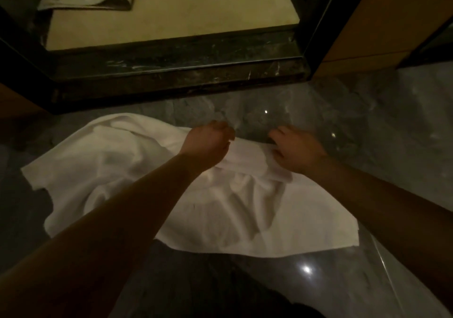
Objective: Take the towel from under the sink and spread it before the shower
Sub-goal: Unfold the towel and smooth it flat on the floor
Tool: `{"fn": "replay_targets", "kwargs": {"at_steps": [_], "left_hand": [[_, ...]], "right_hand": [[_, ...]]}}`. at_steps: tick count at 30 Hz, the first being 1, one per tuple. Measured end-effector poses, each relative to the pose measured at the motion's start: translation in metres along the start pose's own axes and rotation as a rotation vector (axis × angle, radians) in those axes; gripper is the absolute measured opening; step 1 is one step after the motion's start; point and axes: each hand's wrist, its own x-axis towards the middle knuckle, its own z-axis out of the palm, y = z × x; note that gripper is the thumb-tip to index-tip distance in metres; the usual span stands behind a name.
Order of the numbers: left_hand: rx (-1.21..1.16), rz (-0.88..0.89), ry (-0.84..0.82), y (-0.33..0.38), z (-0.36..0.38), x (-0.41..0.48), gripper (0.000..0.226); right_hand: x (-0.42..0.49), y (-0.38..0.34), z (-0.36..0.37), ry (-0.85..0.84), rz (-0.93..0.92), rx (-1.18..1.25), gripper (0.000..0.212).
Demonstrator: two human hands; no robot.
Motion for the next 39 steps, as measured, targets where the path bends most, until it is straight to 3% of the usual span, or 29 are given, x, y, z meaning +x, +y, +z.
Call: {"fn": "replay_targets", "kwargs": {"at_steps": [5,9,14,21,26,29,33,35,39], "left_hand": [[0.184,-0.115,-0.187,0.007,0.008,0.011,0.030],[0.269,-0.144,-0.155,0.014,0.014,0.015,0.018],[0.353,-0.095,-0.145,0.016,0.013,0.021,0.011],[0.323,-0.122,0.056,0.010,-0.003,0.040,0.010],[0.242,-0.143,0.237,0.016,-0.018,0.057,0.009],[0.185,-0.147,0.116,0.022,-0.014,0.054,0.016],[0.236,-0.094,-0.249,0.023,0.006,0.039,0.025],[0.250,-0.069,-0.358,0.021,0.013,0.032,0.030],[0.191,-0.046,-0.277,0.017,0.016,0.032,0.030]], "right_hand": [[0.012,-0.010,0.005,-0.147,0.168,0.133,0.023],[0.014,-0.011,0.002,-0.183,0.192,0.110,0.019],[0.016,-0.016,-0.002,-0.174,0.096,-0.026,0.022],[0.040,0.005,-0.032,-0.007,0.140,-0.052,0.024],[0.055,0.024,-0.053,0.208,0.224,-0.023,0.024],[0.048,0.029,-0.046,0.112,0.159,-0.059,0.023],[0.023,0.025,-0.013,-0.205,0.034,-0.048,0.018],[0.017,0.026,-0.005,-0.206,0.043,0.044,0.013],[0.028,0.034,-0.004,-0.112,0.071,0.106,0.010]]}}
